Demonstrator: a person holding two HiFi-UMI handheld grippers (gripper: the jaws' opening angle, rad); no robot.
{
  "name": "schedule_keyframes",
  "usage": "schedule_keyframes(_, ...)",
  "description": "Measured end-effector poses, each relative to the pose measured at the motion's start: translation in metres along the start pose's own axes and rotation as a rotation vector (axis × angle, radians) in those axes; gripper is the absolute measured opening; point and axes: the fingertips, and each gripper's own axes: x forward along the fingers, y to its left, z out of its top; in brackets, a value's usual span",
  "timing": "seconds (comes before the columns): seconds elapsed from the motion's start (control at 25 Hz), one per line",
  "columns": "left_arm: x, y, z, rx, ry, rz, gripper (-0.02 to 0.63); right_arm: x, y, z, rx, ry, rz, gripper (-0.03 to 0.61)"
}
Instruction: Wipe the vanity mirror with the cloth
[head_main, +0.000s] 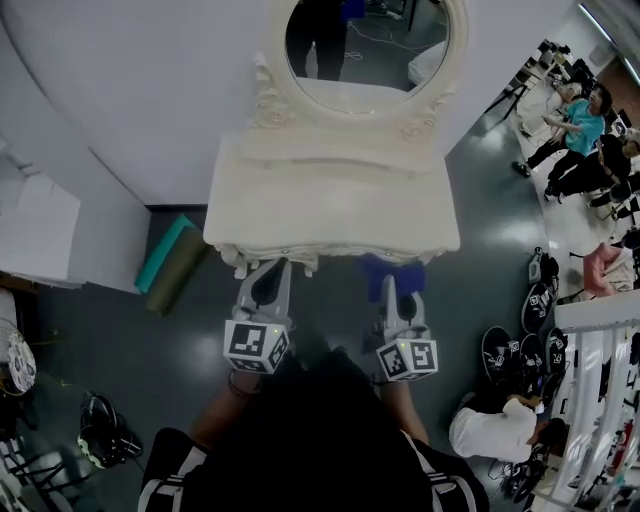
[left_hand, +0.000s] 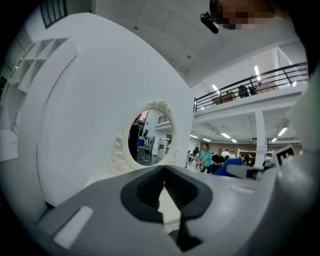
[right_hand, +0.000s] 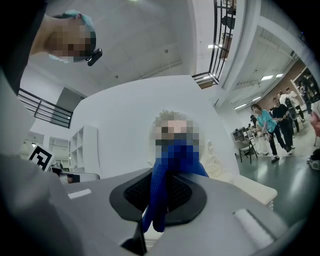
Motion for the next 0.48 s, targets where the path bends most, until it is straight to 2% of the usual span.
schedule_keyframes(0.24,0.013,0.013,-0.003,-0.008,0.011,-0.038,0.009,0.017,0.005,-0.002,-0.009,-0.009,-0.026,0.037)
schedule_keyframes(0.48,0.042,0.013,0.002,0.0,0.021,-0.043,0.009,0.043,-0.011,0.001,0.002,-0.007,-0.02,0.037)
